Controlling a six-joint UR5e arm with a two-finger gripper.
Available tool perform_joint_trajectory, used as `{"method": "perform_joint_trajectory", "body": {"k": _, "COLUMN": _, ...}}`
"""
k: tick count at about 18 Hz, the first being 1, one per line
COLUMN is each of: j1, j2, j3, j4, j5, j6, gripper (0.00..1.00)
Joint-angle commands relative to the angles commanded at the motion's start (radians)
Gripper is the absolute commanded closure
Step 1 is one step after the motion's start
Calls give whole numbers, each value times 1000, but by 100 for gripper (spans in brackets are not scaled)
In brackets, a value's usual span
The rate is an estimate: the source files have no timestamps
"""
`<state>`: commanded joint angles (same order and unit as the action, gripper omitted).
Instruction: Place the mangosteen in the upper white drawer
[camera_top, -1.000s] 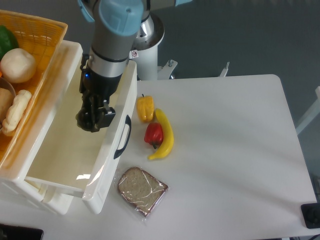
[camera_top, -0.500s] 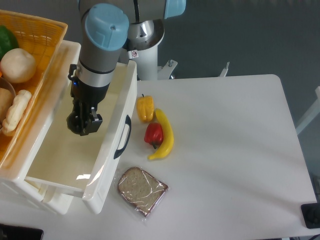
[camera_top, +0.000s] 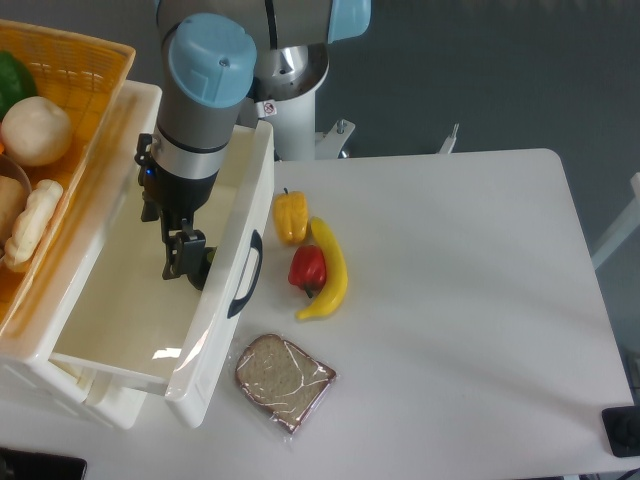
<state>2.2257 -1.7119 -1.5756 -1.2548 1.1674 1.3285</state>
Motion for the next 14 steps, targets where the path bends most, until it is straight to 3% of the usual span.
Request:
{"method": "perform_joint_trajectory", "body": {"k": 4, "j1": 75, "j2": 9, "j3": 54, "j4": 3, "j5": -5, "j6": -8, "gripper": 0}}
{"method": "perform_joint_trajectory", "body": {"k": 8, "j1": 152, "j2": 12, "j3": 57, "j4": 3, "j5": -2, "j6": -12, "gripper": 0}}
{"method": "perform_joint_trajectory", "body": {"k": 14, "j1": 356, "j2": -15, "j3": 55, "j4": 14, "j5": 0, "j6": -141, "gripper": 0}}
